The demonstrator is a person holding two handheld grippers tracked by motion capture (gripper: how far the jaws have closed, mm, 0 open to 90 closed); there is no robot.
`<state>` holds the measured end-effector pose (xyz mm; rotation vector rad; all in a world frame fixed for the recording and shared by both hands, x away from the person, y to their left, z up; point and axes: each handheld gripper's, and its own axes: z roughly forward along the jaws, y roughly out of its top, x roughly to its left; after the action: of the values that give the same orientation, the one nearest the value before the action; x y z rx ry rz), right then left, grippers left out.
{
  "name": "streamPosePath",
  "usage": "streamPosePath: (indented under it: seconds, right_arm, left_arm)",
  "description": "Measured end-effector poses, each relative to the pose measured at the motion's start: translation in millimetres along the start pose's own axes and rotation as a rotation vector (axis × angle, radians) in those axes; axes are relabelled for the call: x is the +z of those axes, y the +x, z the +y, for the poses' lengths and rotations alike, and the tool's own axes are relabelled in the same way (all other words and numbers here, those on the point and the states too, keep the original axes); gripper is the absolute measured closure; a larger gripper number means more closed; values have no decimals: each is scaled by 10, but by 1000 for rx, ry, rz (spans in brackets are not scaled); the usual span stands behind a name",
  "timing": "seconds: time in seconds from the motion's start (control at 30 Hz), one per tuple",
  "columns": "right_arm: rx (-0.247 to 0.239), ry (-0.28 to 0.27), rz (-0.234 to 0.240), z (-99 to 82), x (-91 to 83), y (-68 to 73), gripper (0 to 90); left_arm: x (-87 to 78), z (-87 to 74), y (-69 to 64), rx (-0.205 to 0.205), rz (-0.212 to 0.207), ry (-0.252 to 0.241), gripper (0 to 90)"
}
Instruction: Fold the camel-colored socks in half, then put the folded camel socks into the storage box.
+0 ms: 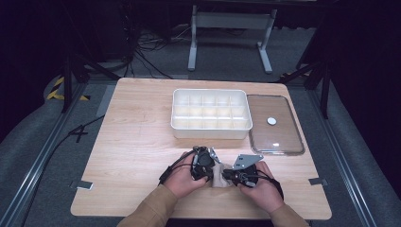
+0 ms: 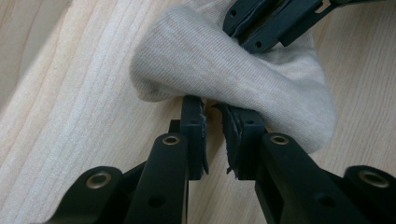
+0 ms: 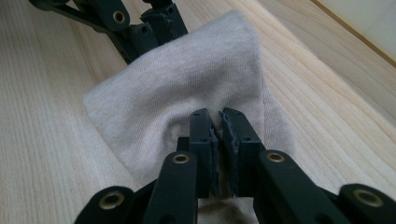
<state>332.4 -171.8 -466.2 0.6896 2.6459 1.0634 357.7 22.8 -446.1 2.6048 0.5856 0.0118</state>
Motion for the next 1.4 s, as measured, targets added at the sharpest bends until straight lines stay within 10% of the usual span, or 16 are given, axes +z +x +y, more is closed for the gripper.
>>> streamPosePath:
  seconds: [0.87, 1.4]
  right_arm:
    - [2, -29, 3, 36, 57, 67, 842]
    - [67, 10, 13, 2, -300, -41, 829]
  left_arm:
    - [-80, -7, -25, 66, 23, -52, 675]
    - [-112, -13, -29, 63, 22, -56, 674]
